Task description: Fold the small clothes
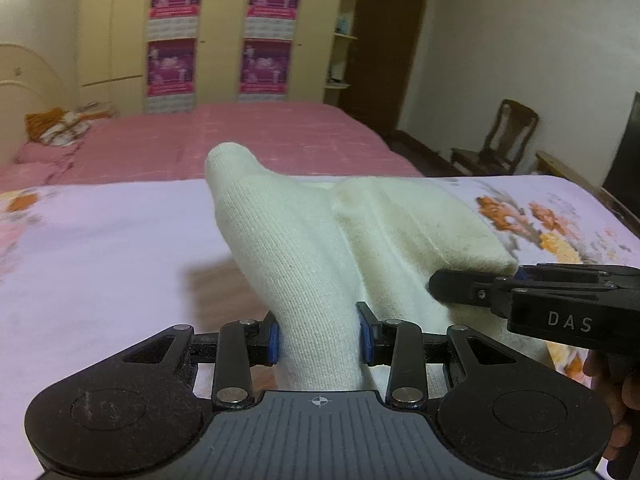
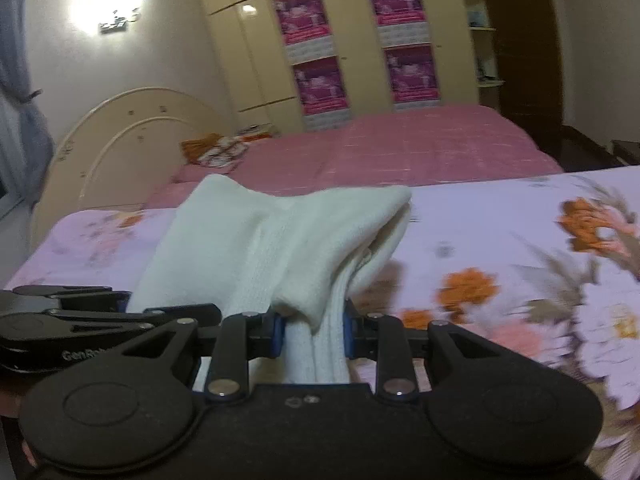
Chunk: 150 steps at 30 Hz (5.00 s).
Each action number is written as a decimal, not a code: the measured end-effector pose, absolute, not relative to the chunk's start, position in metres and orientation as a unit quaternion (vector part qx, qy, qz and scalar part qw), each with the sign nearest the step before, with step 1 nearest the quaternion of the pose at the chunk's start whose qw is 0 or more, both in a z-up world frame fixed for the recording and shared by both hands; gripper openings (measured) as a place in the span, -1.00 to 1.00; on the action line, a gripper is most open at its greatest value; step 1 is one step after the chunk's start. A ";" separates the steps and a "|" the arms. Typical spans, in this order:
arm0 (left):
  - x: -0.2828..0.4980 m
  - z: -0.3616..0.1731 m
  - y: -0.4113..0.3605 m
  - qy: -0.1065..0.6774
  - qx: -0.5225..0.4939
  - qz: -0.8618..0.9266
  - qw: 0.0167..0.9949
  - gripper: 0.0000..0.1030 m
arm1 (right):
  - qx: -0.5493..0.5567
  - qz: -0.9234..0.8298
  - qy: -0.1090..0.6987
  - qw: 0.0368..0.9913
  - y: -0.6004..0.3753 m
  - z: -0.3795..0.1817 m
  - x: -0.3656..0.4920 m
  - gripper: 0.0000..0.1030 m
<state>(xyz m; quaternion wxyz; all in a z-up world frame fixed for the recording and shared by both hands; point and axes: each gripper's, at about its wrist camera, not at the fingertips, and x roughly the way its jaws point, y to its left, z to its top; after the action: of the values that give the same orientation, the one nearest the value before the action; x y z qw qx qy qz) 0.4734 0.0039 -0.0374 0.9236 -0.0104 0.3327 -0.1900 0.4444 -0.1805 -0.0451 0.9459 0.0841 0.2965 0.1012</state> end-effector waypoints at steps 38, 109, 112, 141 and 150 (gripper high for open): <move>0.418 -0.094 0.144 0.328 -0.023 -0.103 0.939 -0.14 | 0.024 0.190 0.357 0.914 -0.048 -0.095 0.451 -0.66; -0.006 0.040 0.092 0.235 -0.025 -0.053 0.970 1.00 | 0.031 0.118 0.263 0.957 -0.075 0.036 0.061 0.98; -0.006 0.040 0.090 0.235 -0.022 -0.057 0.970 1.00 | 0.032 0.115 0.264 0.957 -0.077 0.036 0.061 0.98; -0.005 0.041 0.088 0.232 -0.023 -0.060 0.971 1.00 | 0.020 0.102 0.259 0.960 -0.079 0.037 0.057 0.98; -0.004 0.041 0.091 0.231 -0.023 -0.062 0.971 1.00 | 0.020 0.101 0.260 0.960 -0.078 0.037 0.057 0.98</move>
<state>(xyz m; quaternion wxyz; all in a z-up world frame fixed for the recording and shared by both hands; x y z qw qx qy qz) -0.0037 0.0907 0.0411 0.9708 -0.0232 0.2308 -0.0616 0.0569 -0.0778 0.0371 0.9602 0.0198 0.2599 0.1007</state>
